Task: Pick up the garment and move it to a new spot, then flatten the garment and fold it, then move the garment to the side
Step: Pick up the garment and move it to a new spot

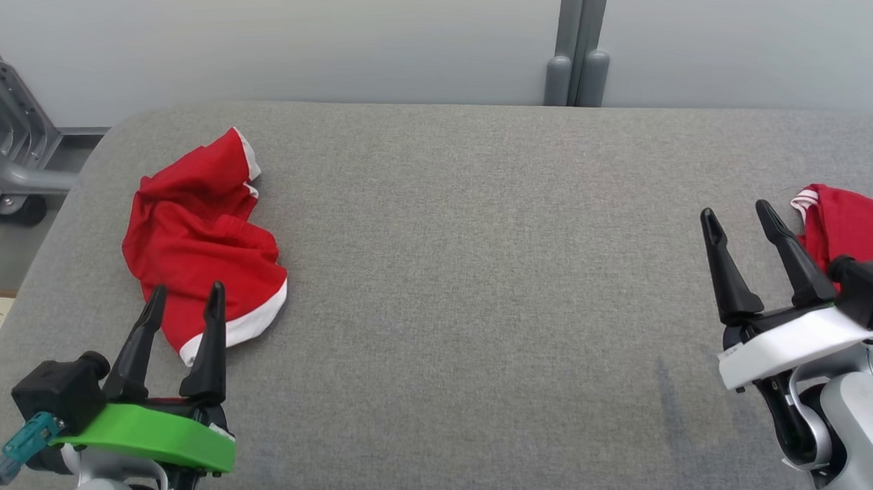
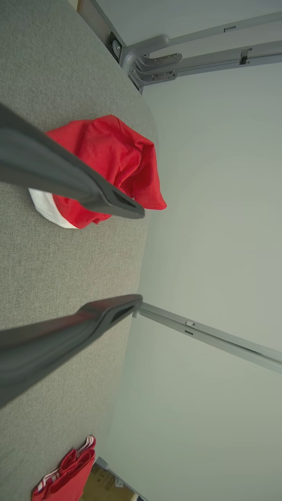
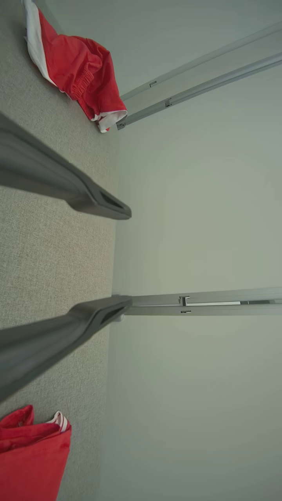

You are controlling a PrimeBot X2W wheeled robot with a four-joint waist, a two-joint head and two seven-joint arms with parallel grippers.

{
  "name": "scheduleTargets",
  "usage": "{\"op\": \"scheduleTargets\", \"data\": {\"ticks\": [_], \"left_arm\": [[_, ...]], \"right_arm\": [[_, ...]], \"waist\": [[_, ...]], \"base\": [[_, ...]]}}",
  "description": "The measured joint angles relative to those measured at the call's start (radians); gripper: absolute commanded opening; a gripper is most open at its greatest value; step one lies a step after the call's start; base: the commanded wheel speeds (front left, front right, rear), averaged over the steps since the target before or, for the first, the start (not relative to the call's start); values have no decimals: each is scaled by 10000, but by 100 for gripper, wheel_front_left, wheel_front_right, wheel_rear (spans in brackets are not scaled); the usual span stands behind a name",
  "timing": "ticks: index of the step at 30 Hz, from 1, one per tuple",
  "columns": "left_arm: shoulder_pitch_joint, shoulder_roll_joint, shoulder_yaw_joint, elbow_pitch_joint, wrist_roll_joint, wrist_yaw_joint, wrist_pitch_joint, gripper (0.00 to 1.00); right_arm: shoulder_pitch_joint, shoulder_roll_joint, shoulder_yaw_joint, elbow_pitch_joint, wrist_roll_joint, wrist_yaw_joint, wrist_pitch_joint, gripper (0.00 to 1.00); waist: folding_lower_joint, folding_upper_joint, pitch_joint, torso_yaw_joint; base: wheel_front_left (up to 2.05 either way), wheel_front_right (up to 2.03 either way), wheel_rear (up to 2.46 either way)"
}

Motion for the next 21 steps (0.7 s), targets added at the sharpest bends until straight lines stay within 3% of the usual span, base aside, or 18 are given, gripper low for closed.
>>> {"op": "scheduleTargets", "data": {"ticks": [21], "left_arm": [[406,-322,339,-314,558,2,-25,100]], "right_arm": [[964,31,-385,-777,-307,-245,0,100]], "waist": [[0,0,55,-108]], "base": [[0,0,0]]}}
